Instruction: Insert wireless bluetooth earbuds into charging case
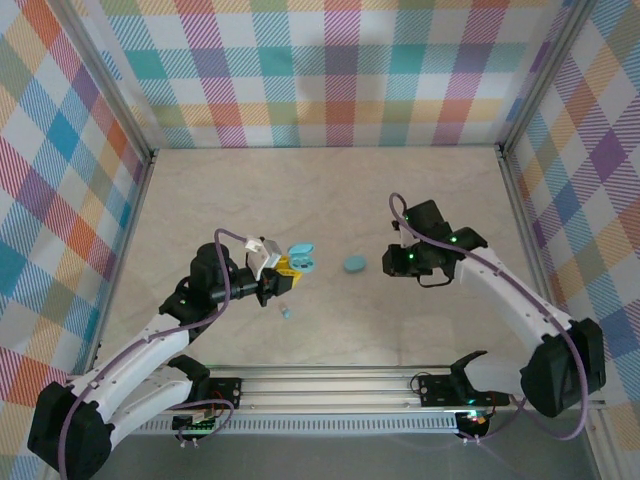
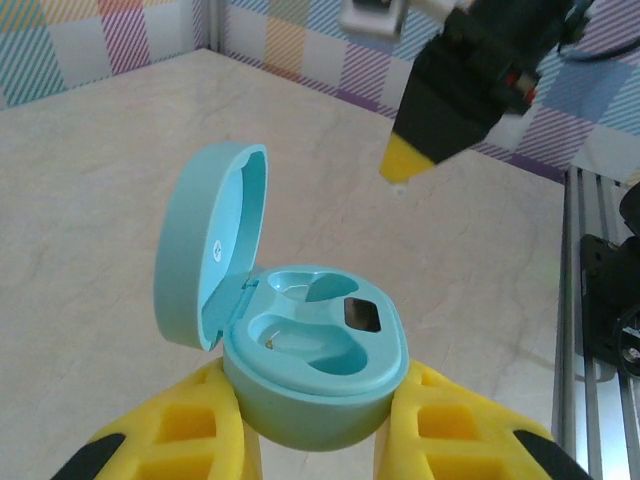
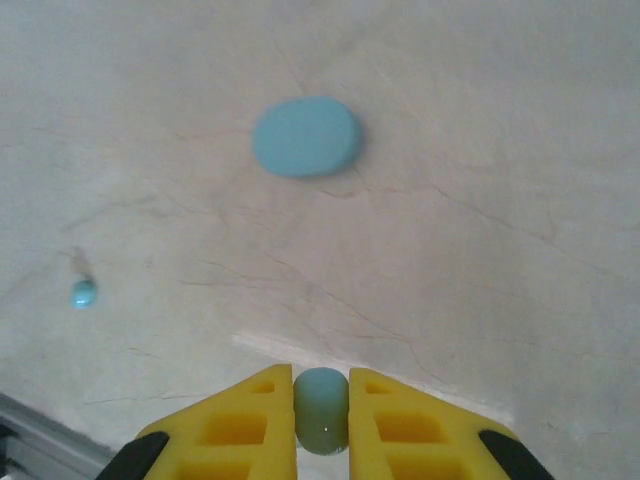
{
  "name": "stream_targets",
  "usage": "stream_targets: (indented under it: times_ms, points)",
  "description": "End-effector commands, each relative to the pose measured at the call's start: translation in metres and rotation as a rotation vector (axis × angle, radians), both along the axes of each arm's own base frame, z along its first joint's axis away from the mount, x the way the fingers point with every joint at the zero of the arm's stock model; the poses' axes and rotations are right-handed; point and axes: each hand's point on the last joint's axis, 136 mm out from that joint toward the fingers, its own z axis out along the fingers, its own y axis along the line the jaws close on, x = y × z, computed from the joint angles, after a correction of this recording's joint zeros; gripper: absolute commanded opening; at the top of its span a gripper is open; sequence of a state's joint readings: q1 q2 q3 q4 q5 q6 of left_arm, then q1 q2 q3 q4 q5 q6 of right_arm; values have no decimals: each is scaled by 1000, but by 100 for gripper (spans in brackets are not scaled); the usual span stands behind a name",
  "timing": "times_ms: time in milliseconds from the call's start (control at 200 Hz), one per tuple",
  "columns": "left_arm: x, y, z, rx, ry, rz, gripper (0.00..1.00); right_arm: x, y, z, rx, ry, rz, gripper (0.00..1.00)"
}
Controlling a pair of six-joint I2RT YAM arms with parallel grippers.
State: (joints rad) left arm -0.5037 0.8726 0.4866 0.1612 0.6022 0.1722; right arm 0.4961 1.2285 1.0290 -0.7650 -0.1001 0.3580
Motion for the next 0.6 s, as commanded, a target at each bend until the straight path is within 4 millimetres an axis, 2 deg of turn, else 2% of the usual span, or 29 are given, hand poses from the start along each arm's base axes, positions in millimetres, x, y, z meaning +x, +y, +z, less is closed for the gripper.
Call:
stream_targets:
  times_ms: [0,200,305,410,595]
  points:
    - [-8,-10,14,-36,-88,-78,9,-7,2,30,-56,-68,59,15]
    - [-6,-10,16,-35,-78,-70,7,-9,41,81,-81,-237,200,14]
    - [-6,-8,16,-26,-67,-62,7,-10,64,100,-82,-295,273,14]
    - [-6,-9,16,-25,-51,-65,7,-12,87,109,-107,-324,345,14]
    - [-7,-10,18,-42,-53,-65,6,-13,114,103,-131,-370,413,14]
